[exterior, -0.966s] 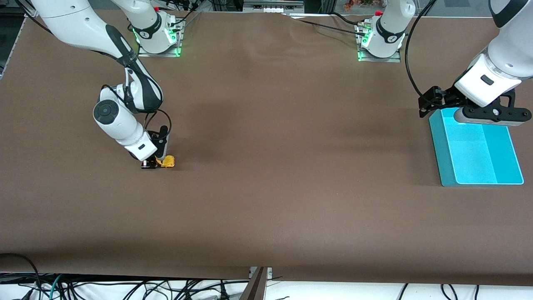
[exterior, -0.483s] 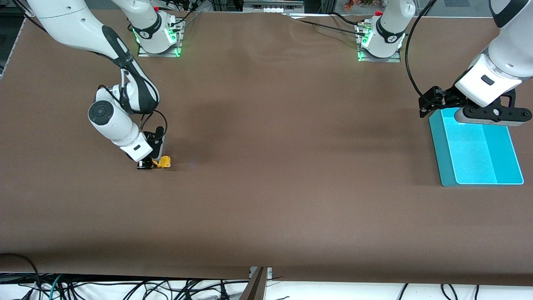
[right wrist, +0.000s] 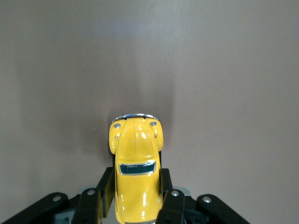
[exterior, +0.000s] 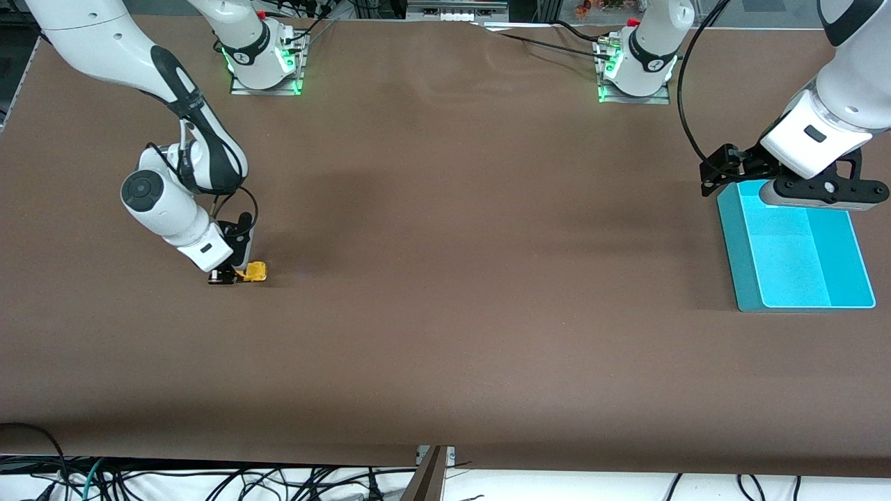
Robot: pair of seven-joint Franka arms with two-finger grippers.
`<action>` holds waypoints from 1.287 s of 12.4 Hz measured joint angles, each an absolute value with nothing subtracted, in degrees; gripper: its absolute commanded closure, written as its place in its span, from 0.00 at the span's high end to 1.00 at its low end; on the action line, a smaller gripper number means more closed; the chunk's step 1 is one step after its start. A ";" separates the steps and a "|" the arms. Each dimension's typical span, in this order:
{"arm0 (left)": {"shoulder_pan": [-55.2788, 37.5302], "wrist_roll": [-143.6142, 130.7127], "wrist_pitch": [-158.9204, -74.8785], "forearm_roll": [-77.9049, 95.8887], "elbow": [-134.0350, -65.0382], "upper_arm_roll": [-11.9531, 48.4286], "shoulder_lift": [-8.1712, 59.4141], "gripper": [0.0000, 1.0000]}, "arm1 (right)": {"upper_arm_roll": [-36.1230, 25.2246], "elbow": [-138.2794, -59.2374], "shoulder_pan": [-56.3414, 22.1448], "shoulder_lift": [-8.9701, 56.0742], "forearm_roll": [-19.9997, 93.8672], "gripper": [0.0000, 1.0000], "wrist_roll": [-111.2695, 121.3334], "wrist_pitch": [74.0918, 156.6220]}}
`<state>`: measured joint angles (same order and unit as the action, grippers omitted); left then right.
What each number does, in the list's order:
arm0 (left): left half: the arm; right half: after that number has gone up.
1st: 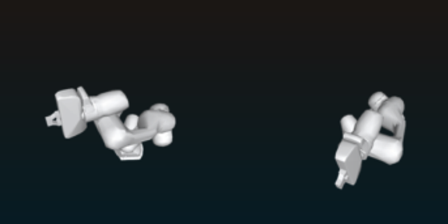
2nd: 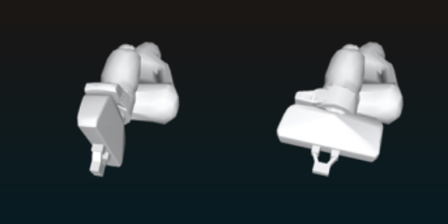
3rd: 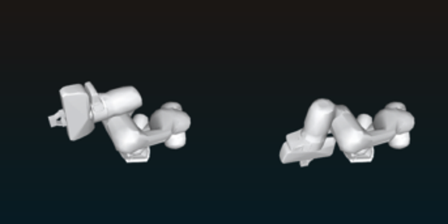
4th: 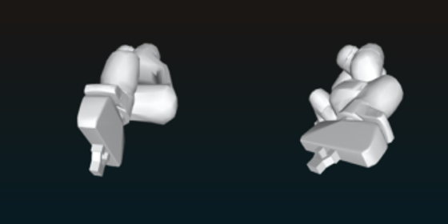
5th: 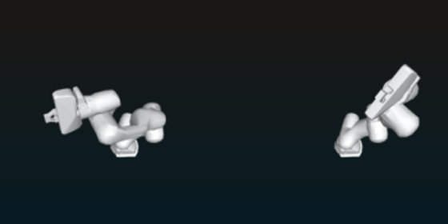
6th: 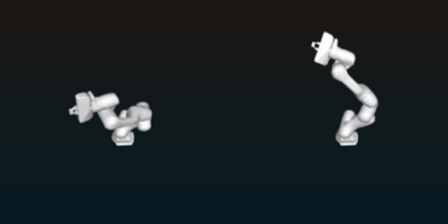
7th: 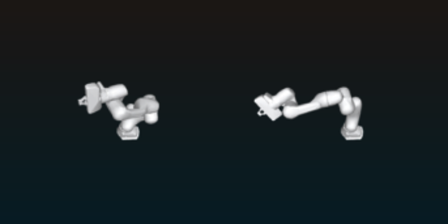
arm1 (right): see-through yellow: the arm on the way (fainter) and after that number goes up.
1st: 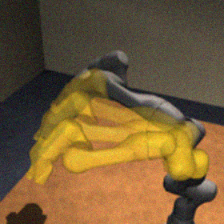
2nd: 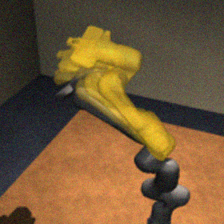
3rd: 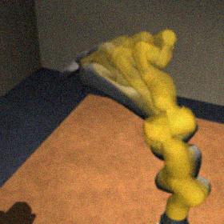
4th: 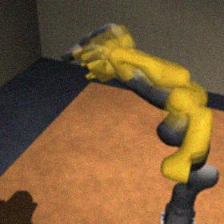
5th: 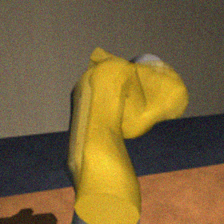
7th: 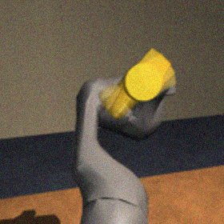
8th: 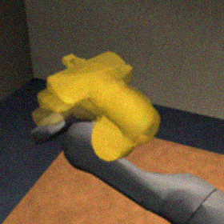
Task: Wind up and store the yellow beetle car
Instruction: 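Drag the held car backward along the table with the right gripper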
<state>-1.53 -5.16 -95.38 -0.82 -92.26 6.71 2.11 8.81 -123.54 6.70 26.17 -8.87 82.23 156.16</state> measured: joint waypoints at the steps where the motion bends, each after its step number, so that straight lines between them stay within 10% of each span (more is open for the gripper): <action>1: -1.53 -5.16 -95.38 -0.82 -92.26 6.71 2.11 1.00 | 8.83 -123.53 7.66 26.18 -8.87 0.16 83.41 156.17; 12: -1.53 -5.16 -95.38 -0.82 -92.26 6.72 2.11 1.00 | 10.06 -121.61 20.44 27.69 -8.78 0.18 98.71 156.61; 16: -1.53 -5.16 -95.38 -0.82 -92.26 6.72 2.11 1.00 | 10.57 -120.90 20.92 27.95 -8.78 0.56 99.01 155.51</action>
<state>-1.53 -5.16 -95.38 -0.82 -92.26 6.72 2.11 10.57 -120.90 20.92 27.95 -8.78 99.01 155.51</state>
